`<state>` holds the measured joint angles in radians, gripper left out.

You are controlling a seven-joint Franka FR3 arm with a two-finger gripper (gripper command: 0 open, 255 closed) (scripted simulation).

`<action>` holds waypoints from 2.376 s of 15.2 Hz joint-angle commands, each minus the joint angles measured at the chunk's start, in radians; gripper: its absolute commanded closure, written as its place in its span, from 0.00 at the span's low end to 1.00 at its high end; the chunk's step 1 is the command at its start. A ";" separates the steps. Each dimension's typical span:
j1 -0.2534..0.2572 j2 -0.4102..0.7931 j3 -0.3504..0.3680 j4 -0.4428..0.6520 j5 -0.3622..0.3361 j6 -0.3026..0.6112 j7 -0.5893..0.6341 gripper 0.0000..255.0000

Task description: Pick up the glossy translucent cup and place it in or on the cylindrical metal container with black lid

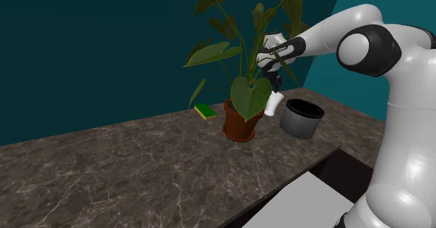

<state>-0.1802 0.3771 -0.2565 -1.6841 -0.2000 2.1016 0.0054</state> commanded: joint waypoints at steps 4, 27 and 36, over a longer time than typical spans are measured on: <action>-0.012 0.038 -0.002 -0.012 0.003 0.053 -0.002 0.00; -0.014 0.031 -0.003 -0.001 0.004 0.037 -0.009 1.00; -0.012 -0.008 -0.005 0.064 0.006 -0.066 -0.030 1.00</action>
<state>-0.1916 0.3763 -0.2603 -1.6229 -0.1937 2.0455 -0.0217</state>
